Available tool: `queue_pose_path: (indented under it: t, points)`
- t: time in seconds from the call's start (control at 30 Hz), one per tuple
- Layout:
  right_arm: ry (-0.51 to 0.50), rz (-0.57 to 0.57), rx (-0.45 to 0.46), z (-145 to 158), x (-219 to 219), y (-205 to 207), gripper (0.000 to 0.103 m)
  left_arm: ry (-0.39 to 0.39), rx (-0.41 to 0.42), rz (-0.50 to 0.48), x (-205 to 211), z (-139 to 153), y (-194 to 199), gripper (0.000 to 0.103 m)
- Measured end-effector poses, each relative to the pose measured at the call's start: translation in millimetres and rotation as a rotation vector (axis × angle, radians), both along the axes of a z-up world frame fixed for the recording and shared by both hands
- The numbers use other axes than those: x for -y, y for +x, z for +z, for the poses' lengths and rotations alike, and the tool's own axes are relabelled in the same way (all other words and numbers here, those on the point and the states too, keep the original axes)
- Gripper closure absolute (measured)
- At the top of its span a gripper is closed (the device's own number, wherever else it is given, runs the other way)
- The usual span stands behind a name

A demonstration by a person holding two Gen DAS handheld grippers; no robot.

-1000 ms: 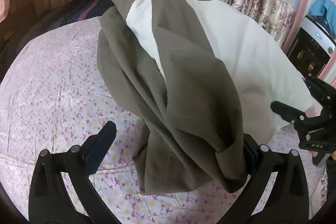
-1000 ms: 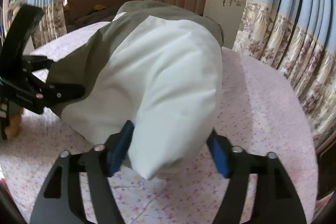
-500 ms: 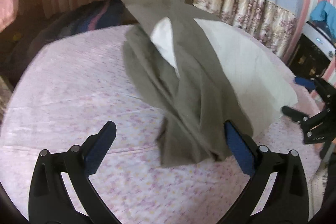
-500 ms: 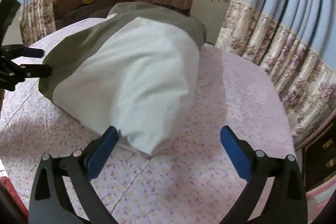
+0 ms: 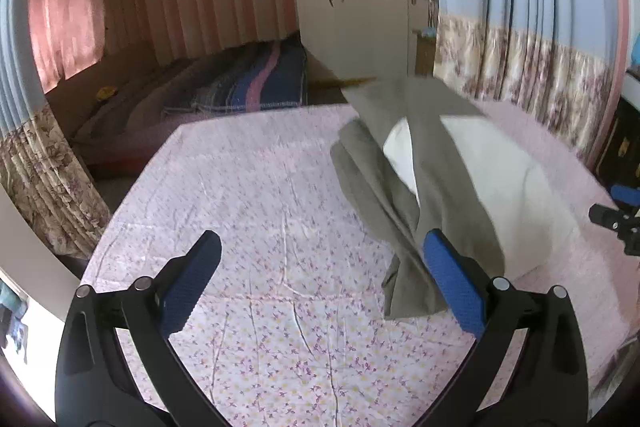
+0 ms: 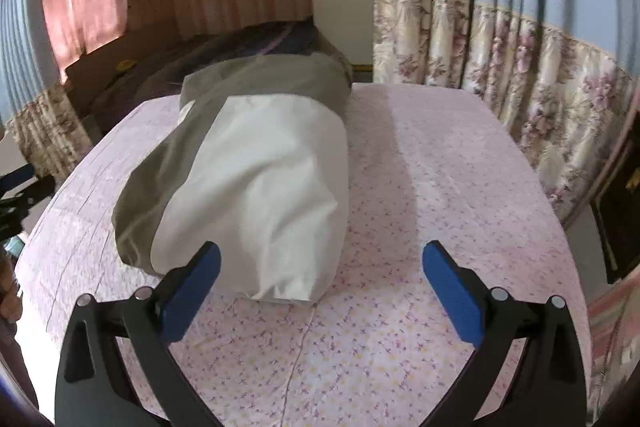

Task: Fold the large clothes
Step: 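Lay the rolled jacket down on the sheet and open both grippers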

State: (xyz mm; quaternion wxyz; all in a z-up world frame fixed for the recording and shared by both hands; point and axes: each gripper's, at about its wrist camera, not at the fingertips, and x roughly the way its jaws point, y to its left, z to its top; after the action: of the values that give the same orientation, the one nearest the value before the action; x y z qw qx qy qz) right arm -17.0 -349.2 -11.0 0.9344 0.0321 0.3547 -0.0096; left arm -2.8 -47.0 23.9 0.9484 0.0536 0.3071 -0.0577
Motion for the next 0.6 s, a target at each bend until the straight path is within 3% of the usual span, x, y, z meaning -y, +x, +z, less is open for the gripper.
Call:
queue_pose_path:
  t: [0.2, 0.37, 0.5, 0.6]
  points:
    - [-0.139, -0.116, 0.076, 15.0, -14.3, -21.4, 0.002, -0.002, 0.084, 0.078, -6.9, 20.2, -17.4, 0.003]
    - [-0.074, -0.101, 0.119, 28.2, -13.1, -32.9, 0.002, -0.06, 0.074, 0.122, -14.6, 27.5, -21.6, 0.003]
    - [-0.036, -0.094, 0.161, 37.8, -16.5, -39.6, 0.002, -0.027, 0.1, 0.252, -16.1, 25.6, -26.5, 0.003]
    - [0.006, -0.06, 0.171, 38.9, -20.4, -41.8, 0.002, -0.037, 0.092, 0.27, -16.8, 23.9, -28.1, 0.003]
